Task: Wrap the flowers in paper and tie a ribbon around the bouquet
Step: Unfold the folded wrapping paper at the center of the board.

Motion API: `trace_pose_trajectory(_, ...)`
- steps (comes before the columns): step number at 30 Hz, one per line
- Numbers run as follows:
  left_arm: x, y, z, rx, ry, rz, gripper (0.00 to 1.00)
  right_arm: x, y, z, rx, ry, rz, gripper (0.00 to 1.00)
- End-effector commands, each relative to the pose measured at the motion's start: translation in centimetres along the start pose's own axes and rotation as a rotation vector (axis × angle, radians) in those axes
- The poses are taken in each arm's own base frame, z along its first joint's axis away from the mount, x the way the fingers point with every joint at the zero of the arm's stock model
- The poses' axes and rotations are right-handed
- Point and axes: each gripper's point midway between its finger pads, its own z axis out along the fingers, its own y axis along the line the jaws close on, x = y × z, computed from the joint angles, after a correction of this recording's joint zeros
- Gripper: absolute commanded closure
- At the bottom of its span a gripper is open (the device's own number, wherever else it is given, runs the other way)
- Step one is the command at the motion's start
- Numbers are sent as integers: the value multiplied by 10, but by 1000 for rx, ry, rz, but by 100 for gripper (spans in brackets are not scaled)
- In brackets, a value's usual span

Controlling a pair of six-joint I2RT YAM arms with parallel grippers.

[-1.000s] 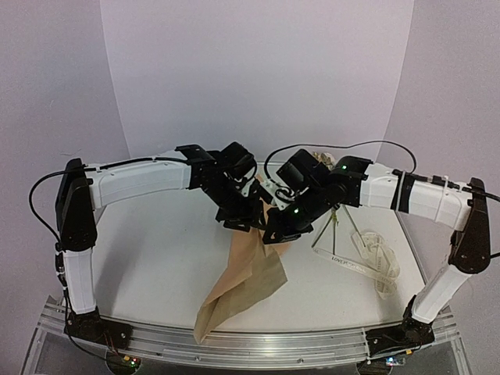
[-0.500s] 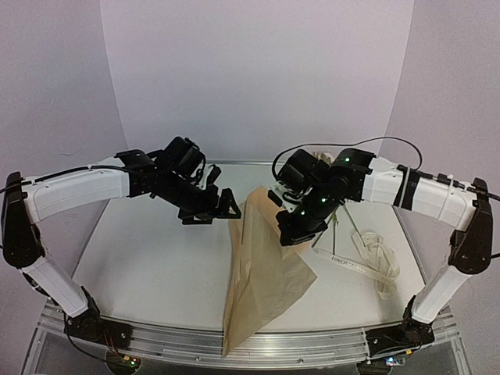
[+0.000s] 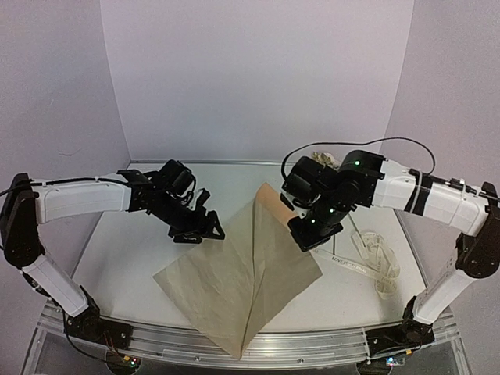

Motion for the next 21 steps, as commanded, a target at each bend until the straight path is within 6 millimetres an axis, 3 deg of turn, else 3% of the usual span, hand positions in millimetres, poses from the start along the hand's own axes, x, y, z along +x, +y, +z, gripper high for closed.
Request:
trace_pose_trajectory(1,10,-3,19,71,52,1,32,14,-27,-16,83,-41,19,100)
trace_pose_trajectory(6,24,18,44,32,113,-56,49,33,-46,-16,139,-49,36,100)
trace_pose_trajectory(9,22,38,47,-44,86,-71,35,43,-56,-16,169,-54,48,100)
trace_pose_trajectory(11,24,49,46,-48,91,-109,33,50,-64,-14,196,-57,60,100)
trace_pose_trajectory(14,49,60,45,-26,140,-158,32,65,-78,-9,246,-49,99,100)
trace_pose_trajectory(18,87,54,41,50,196,-189,25,91,-103,-1,338,-51,164,100)
trace_pose_trajectory(21,100,42,37,79,204,-167,18,114,-128,2,441,-56,193,100)
